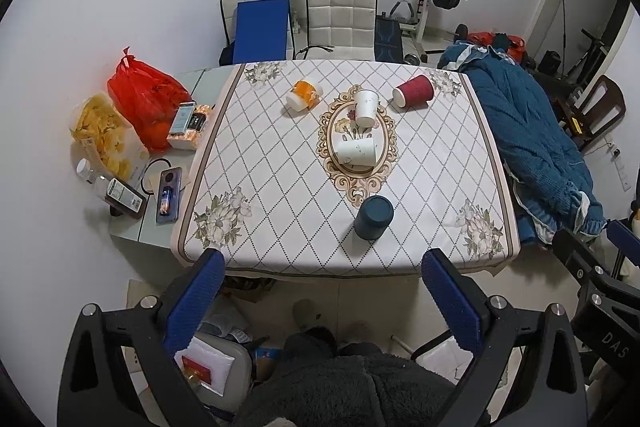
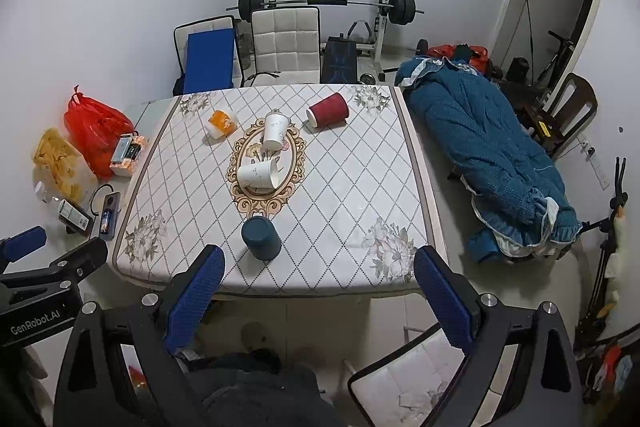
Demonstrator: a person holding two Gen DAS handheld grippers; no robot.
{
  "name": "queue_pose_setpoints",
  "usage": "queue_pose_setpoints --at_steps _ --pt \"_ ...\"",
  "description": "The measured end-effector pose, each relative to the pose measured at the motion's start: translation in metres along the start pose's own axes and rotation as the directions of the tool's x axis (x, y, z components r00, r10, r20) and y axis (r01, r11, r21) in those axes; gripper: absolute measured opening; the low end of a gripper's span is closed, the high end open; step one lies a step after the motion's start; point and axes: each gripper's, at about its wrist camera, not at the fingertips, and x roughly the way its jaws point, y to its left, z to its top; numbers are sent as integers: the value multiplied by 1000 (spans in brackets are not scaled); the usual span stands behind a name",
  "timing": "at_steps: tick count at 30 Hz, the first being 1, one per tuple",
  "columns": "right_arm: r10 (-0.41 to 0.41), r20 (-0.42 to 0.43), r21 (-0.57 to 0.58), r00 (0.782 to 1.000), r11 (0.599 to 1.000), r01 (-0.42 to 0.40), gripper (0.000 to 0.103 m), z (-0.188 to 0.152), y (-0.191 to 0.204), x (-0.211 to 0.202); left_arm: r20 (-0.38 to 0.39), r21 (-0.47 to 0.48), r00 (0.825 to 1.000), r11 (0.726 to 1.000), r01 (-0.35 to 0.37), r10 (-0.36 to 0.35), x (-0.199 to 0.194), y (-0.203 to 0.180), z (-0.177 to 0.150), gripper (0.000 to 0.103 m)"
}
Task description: Flip cup upside down
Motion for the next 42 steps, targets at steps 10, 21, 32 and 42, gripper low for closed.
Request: queue_pose_setpoints --at_steps 10,21,32,42 --pt "15 -8 4 1000 1000 -15 98 -2 -1 6 5 6 1000 1000 -11 11 0 2 1 101" --pt "16 -23 -7 1000 1000 -16 98 2 1 17 14 7 1000 1000 -11 11 1 7 5 101" --pt "26 -32 -15 999 1000 -27 98 5 1 27 27 3 1000 1000 -14 14 1 14 8 102" --pt "24 -31 -21 999 999 -25 98 7 0 29 22 4 1000 1000 -19 19 2 15 10 102"
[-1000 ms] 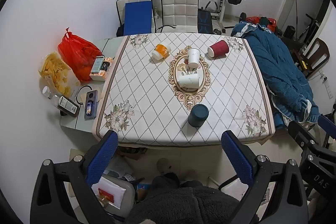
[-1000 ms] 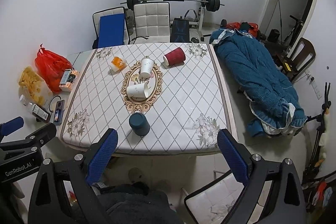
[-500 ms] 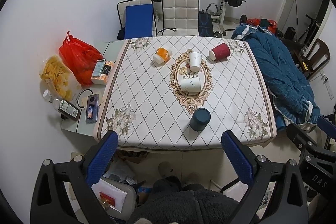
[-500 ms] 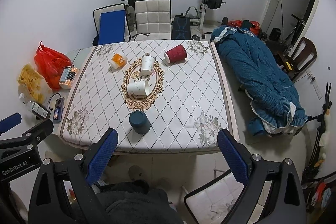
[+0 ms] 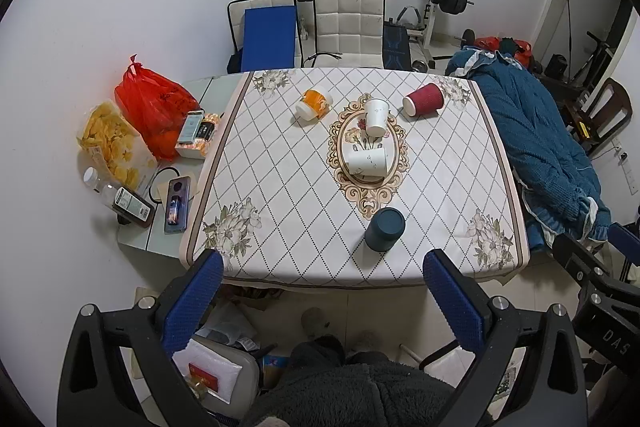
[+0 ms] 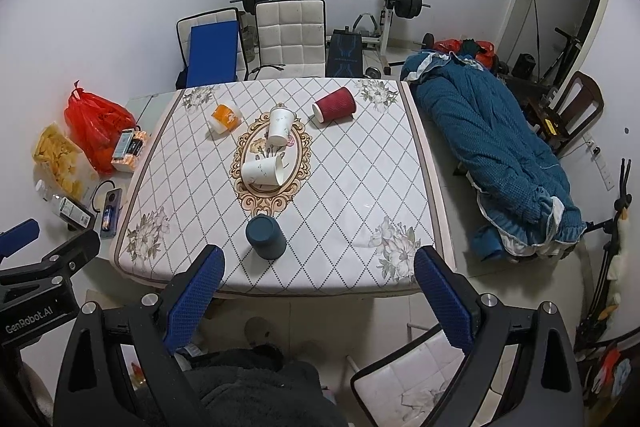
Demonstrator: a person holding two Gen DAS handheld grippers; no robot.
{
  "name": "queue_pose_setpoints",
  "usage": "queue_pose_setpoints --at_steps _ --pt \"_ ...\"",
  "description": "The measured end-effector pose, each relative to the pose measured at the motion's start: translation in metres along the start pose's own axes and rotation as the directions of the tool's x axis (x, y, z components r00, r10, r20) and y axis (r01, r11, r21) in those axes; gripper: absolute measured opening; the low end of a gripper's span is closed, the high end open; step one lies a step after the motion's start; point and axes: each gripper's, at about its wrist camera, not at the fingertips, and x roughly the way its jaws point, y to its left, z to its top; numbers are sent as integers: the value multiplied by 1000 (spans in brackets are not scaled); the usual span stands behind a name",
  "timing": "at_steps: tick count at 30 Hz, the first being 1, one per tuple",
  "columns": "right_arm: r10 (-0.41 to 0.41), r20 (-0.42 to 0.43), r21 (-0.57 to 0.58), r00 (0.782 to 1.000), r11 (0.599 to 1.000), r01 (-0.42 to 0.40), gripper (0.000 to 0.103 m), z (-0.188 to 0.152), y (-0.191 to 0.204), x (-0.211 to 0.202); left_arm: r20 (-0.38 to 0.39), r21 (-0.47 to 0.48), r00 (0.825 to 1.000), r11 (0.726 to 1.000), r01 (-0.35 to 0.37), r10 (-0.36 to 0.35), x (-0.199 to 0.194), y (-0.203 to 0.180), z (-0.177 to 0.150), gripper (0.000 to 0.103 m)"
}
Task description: Flip cup upside down
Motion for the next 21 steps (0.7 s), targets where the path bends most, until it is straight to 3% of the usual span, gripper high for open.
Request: queue_pose_setpoints --at_steps 21 --pt "7 -6 -4 1000 1000 -8 98 8 6 4 3 -9 1000 1000 0 0 3 5 0 102"
